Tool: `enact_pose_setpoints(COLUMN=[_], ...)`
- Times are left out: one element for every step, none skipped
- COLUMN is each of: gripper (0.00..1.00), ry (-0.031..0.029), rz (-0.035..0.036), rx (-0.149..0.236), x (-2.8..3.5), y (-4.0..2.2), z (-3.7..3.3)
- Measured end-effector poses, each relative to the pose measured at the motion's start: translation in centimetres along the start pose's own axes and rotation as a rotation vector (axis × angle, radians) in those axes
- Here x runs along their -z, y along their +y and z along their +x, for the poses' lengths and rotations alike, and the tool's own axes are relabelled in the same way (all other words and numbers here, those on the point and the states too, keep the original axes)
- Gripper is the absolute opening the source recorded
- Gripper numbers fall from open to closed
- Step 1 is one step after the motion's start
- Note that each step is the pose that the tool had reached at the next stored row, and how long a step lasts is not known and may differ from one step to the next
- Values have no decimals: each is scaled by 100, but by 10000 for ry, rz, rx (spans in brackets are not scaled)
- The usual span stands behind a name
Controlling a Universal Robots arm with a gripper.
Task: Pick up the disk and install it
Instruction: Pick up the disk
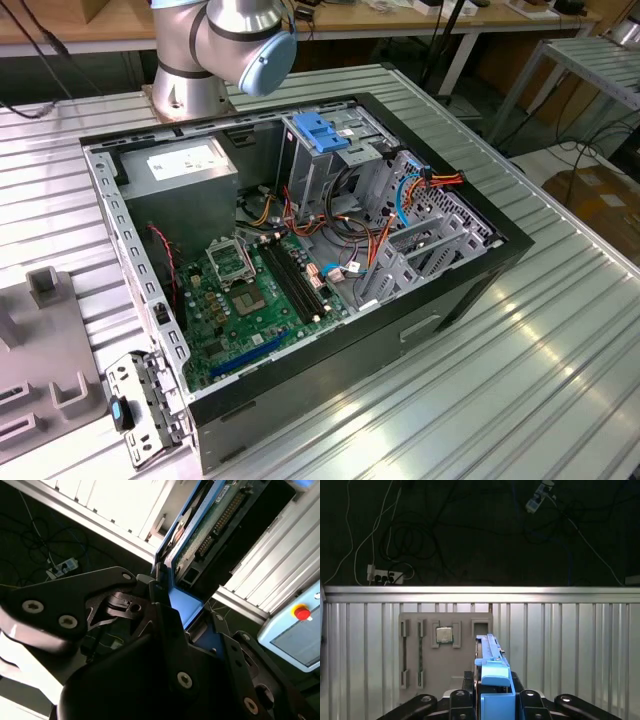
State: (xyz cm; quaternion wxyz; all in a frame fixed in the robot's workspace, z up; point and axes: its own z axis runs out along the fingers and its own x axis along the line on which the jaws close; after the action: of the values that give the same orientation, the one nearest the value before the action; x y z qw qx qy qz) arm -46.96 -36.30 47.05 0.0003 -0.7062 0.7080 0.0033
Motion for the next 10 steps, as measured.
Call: enact_pose_setpoints(gripper=[37,37,37,37,37,37,37,37,37,37], ry=[1,1,1,2,2,1,2,1,0,0], rz=[-1,-1,-1,-3,-2,-1,-2,-1,1,0], rx=[0,0,0,0,0,0,0,0,0,0], x=[56,91,157,190,223,279,326,326,326,327], y=[0,0,0,0,0,1,1,1,1,1], z=[0,0,-1,-1,-1,-1,-2,-2,-2,-2])
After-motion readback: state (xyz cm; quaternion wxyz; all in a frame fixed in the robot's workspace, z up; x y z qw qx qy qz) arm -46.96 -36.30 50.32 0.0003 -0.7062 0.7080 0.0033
